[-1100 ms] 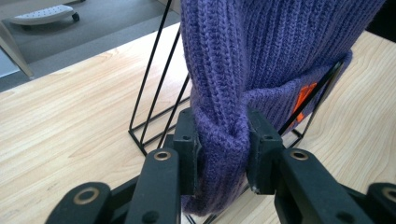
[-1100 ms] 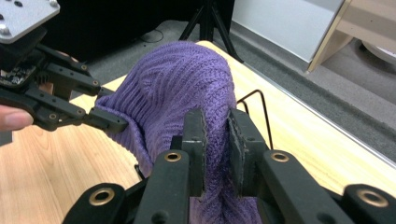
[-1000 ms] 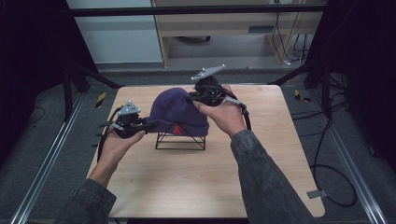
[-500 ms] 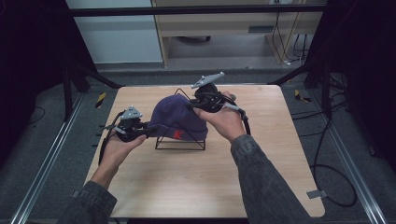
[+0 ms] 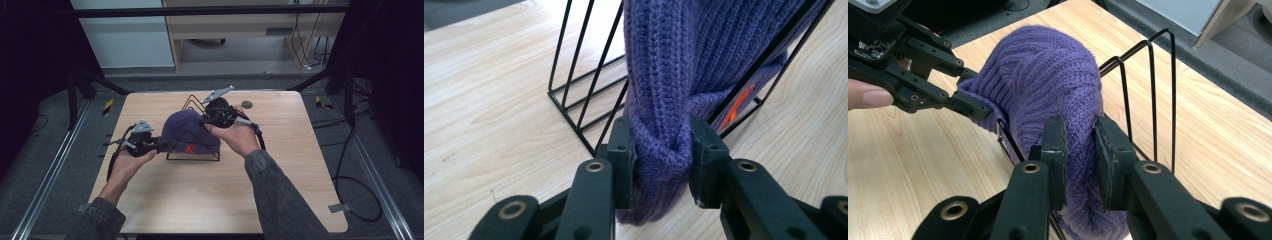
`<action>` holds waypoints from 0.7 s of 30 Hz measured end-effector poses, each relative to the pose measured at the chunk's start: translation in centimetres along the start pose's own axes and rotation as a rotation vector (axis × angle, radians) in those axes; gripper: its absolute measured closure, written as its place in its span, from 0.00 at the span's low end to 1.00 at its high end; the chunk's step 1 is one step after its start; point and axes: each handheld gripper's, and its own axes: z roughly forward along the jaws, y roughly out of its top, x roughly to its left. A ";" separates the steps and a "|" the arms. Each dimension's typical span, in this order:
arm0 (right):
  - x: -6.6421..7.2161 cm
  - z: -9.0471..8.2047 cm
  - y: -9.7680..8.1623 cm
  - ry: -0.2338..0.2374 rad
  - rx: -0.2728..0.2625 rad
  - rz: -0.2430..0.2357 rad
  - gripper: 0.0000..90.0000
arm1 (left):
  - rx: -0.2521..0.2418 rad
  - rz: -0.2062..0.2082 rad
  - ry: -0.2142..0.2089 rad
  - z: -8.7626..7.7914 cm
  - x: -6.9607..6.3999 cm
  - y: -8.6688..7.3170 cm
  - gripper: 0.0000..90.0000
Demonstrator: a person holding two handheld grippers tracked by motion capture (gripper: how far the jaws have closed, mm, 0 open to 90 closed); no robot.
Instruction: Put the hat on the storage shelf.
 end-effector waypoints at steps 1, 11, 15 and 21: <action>0.0 0.0 0.0 0.000 0.000 0.000 0.85 | 0.000 0.000 0.000 0.0 0.0 0.0 0.74; 0.3 0.7 0.0 -0.002 0.012 -0.001 0.79 | 0.014 -0.032 -0.007 0.5 0.5 -0.9 0.73; 0.4 0.9 -0.3 -0.002 0.012 0.006 0.77 | 0.007 -0.051 -0.018 0.5 0.7 -1.1 0.73; 0.3 0.5 -0.6 0.001 0.010 0.013 0.73 | 0.023 -0.044 -0.010 0.6 0.8 -1.3 0.73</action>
